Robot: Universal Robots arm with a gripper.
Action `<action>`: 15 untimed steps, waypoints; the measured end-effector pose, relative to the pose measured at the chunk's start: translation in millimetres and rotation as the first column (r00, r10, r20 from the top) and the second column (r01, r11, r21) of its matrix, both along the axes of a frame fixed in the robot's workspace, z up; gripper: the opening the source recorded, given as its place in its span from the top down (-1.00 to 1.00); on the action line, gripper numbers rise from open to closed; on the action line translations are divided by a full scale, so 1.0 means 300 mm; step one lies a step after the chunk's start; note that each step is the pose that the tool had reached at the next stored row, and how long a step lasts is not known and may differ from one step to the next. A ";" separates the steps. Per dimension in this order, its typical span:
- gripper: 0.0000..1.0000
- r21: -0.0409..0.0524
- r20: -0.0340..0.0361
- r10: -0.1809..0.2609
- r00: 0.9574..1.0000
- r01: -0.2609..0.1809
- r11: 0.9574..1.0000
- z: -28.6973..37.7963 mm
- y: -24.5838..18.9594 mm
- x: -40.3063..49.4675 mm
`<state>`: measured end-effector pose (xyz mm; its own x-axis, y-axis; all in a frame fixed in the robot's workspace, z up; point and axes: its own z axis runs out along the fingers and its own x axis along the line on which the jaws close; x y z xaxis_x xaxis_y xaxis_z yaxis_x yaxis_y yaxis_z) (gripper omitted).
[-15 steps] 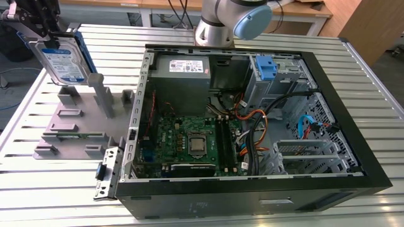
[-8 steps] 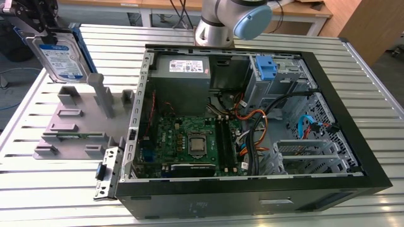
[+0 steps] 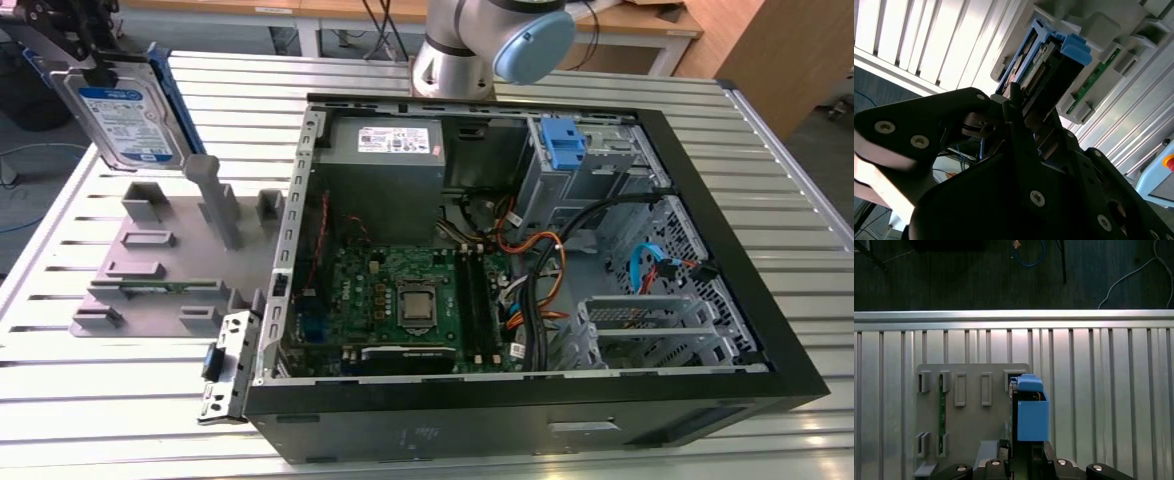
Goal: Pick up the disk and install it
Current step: 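Pick up the disk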
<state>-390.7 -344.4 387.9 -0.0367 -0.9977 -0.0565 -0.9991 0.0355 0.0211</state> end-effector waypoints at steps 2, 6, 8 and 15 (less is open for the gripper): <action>0.30 0.000 0.000 0.000 1.000 0.000 1.000 0.007 0.000 0.000; 0.30 0.000 0.000 0.000 1.000 0.000 1.000 0.027 0.000 0.000; 0.30 0.000 0.000 0.000 1.000 0.000 1.000 0.037 0.000 0.000; 0.30 0.000 0.000 0.000 1.000 0.000 1.000 0.059 0.000 0.000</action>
<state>-390.7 -344.4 405.6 -0.0366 -0.9977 -0.0567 -0.9992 0.0355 0.0207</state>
